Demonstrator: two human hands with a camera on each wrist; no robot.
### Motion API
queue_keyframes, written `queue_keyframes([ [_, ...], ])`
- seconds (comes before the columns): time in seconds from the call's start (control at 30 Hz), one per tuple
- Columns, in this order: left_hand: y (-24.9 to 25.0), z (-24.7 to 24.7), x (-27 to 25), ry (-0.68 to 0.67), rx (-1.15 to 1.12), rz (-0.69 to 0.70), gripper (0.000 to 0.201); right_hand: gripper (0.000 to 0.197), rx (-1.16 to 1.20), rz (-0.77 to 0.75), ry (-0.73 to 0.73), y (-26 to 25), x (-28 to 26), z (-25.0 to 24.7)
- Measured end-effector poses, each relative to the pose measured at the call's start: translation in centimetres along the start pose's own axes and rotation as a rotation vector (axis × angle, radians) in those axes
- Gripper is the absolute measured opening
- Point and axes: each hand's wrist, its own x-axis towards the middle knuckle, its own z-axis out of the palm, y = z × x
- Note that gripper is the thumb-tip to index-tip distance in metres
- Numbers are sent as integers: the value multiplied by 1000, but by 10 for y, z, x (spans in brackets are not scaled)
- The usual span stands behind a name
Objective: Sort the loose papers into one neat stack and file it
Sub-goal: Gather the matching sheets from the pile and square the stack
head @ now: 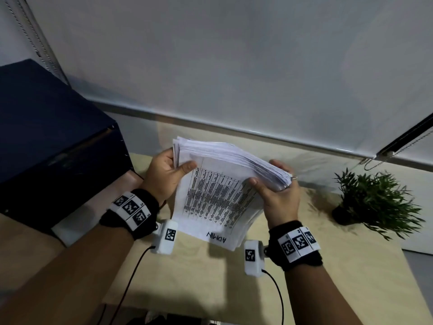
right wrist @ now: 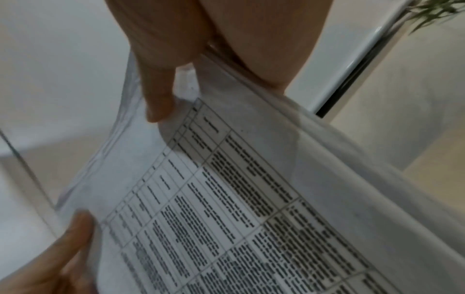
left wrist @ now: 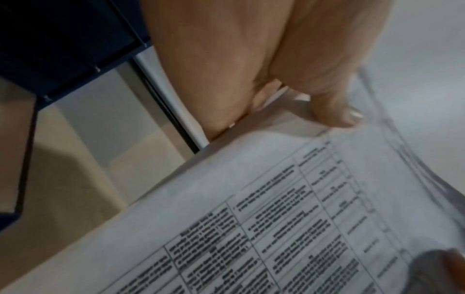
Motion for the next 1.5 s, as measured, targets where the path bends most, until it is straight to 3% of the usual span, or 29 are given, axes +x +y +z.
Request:
queue_keyframes([
  [0.07,4,5,-3,71,69,37,24,33,-20,-11,-20,0,-1,2],
  [0.13,14,11,-7,101,83,82,18,29,-25,-61,8,-6,-2,3],
  [0.27,9,10,-13,37,73,74,40,25,-55,-117,34,-9,-7,-1],
  [0.33,-8,8,-19,-17,143,4,50,37,-102,-76,13,-6,-10,0],
  [0.4,-15,8,-22,-23,179,-14,44,53,-153,-61,40,-13,-5,0],
  [0.5,-8,13,-20,32,190,45,38,66,-446,-215,40,-41,6,3],
  [0.6,5,20,-14,48,173,51,32,87,-1040,-490,-69,-71,13,22],
  [0.67,17,23,-11,22,191,53,30,98,-1283,-633,-155,-83,16,37],
  [0.73,31,24,-8,-24,200,91,35,83,-1341,-646,-273,-90,19,48],
  [0.83,47,16,-4,-61,200,122,31,37,-1306,-544,-360,-93,27,51],
  [0.97,36,-20,3,-164,459,18,36,29,-1074,-423,-383,-89,40,31],
  [1.1,14,-66,-4,-188,716,-118,36,25,-642,-140,-311,-87,49,-10],
  [1.27,0,-87,-12,-51,307,-257,74,20,-397,67,-180,-60,44,-37],
  [1.3,-3,-83,-16,-48,146,-296,72,20,-354,93,-165,-56,41,-38],
  [1.37,-2,-67,-25,-68,-154,-339,36,17,-289,145,-144,-51,35,-39],
  [1.4,1,-59,-28,-72,-246,-351,27,15,-259,165,-135,-46,33,-40],
  [1.5,-6,-55,-28,-91,-466,-362,40,13,-210,213,-77,-28,32,-49],
])
